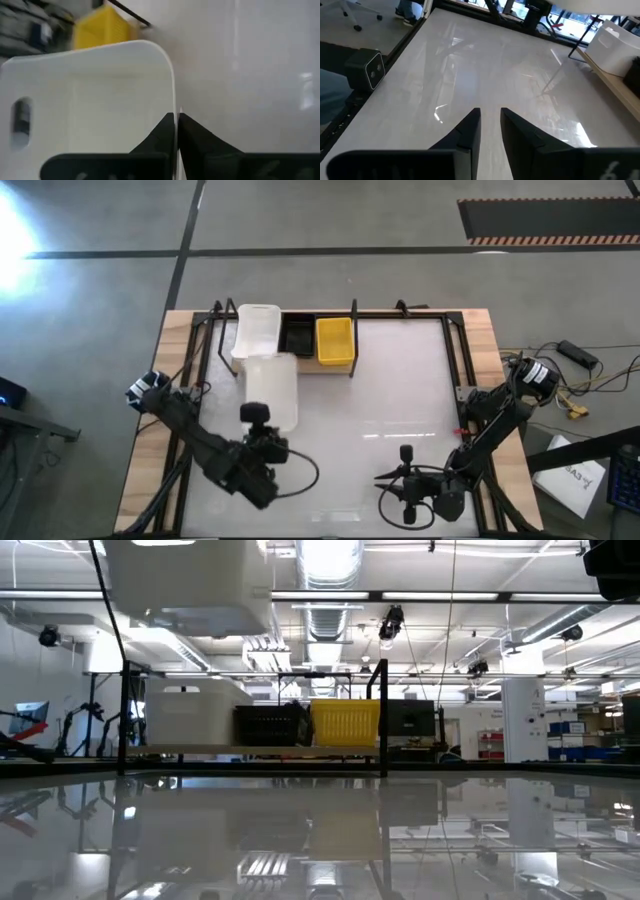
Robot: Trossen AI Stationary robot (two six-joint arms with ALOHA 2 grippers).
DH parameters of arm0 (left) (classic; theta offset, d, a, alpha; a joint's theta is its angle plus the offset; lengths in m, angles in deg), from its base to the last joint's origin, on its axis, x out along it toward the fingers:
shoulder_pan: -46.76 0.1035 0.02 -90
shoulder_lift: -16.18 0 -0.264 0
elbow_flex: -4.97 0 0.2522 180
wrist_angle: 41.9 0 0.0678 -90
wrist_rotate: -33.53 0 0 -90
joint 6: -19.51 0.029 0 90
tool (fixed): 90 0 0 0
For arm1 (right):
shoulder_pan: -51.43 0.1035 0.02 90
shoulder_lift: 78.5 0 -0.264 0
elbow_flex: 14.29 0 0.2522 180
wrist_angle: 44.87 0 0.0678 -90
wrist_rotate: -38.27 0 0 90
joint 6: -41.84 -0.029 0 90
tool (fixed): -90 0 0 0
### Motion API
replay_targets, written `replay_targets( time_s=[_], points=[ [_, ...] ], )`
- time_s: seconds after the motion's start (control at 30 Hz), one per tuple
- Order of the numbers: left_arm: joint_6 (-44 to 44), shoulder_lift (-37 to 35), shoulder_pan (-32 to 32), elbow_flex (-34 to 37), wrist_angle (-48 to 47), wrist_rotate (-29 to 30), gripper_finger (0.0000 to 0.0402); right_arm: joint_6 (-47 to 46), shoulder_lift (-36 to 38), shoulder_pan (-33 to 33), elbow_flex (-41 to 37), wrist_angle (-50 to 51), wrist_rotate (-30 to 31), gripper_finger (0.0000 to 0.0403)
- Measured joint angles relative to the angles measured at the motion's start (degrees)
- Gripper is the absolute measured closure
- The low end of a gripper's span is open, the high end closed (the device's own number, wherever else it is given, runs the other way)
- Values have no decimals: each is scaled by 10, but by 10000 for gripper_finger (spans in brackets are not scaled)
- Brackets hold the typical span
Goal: Stack baskets on shelf by color
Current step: Stack the white bin on top of the white bin
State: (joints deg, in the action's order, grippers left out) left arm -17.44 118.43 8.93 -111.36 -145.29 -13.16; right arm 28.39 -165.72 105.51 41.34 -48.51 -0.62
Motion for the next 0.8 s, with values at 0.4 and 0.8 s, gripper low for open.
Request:
replay_targets(
  time_s=[0.4,0.8],
  points=[
    [247,-98,194,41,-4,37,401,0,0,0,0,-3,0,337],
    [456,-298,410,274,214,-54,401,-10,0,0,-2,-3,0,341]
  ],
)
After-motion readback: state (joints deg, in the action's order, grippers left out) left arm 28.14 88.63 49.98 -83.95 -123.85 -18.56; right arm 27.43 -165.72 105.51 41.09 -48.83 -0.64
